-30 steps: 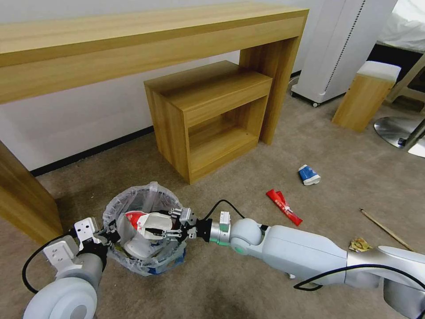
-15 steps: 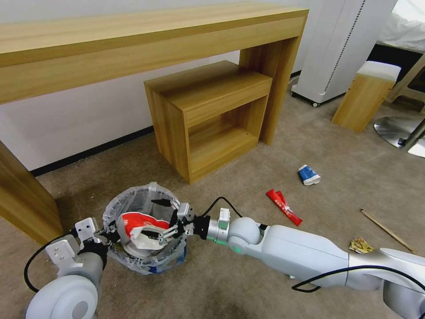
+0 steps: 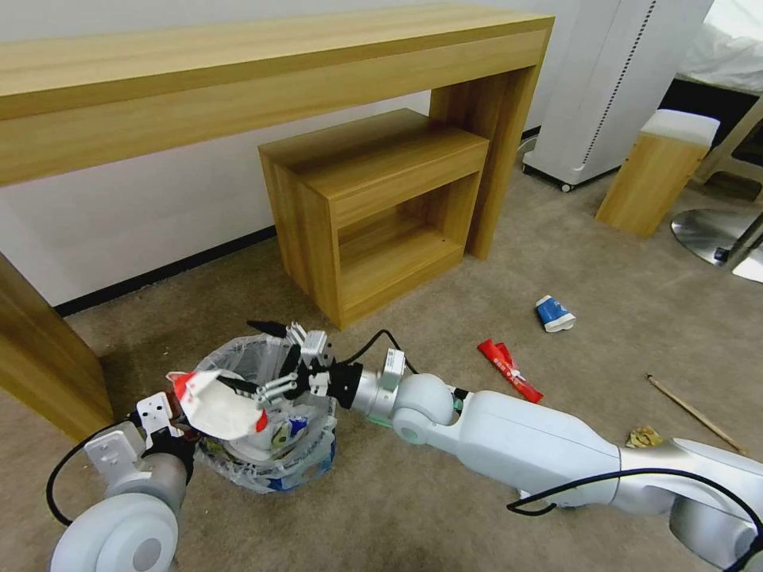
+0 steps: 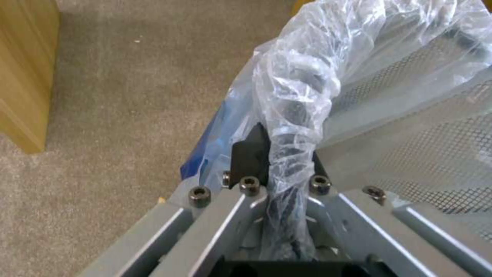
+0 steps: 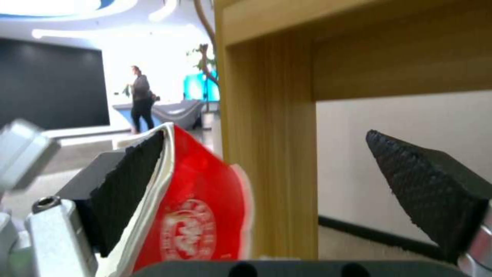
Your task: Pick up the trash bin and place the garbage on the floor into it.
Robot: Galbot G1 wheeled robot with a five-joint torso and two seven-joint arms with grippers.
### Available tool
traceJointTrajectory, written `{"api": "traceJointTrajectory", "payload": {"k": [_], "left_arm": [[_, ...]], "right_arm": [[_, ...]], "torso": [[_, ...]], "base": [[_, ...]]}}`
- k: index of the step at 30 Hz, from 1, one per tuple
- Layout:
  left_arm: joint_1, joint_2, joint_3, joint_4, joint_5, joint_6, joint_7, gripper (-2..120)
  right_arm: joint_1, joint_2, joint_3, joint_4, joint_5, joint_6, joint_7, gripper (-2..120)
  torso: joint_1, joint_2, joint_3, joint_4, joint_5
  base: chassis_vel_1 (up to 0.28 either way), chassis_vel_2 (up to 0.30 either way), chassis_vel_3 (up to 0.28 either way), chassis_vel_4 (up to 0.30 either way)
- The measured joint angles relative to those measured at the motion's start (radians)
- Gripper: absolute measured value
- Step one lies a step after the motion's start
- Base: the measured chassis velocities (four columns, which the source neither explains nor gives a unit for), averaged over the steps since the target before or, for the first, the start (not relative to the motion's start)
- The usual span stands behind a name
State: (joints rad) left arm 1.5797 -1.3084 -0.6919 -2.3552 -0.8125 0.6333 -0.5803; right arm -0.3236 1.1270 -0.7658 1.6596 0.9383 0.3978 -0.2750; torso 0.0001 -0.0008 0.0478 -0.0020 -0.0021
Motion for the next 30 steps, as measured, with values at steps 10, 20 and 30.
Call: {"api": "traceJointTrajectory", "payload": {"k": [10,20,30], "left_arm": [[-0.007,-0.006,0.004,0.005,0.003,0.000,0.001,1],[-0.011,0.001,-0.001,-0.008,-0.016,0.000,-0.005,1],[-0.009,0.003,-0.005,-0.029,-0.039,0.002,-0.017,1]], "right_arm": [[-0.034,-0.033,0.066,0.010,0.004,0.003,0.010,100],[-0.065,-0.069,0.076,-0.006,-0.001,0.021,-0.012,97],[-0.074,-0.080,0.061,-0.015,-0.005,0.026,-0.016,92]], "torso": [[0.000,0.000,0.000,-0.0001,0.0002],[0.000,0.000,0.000,-0.0002,0.0002],[0.000,0.000,0.000,-0.0001,0.0002]], "base": [[0.000,0.000,0.000,0.000],[0.000,0.000,0.000,0.000],[0.000,0.000,0.000,0.000]]}}
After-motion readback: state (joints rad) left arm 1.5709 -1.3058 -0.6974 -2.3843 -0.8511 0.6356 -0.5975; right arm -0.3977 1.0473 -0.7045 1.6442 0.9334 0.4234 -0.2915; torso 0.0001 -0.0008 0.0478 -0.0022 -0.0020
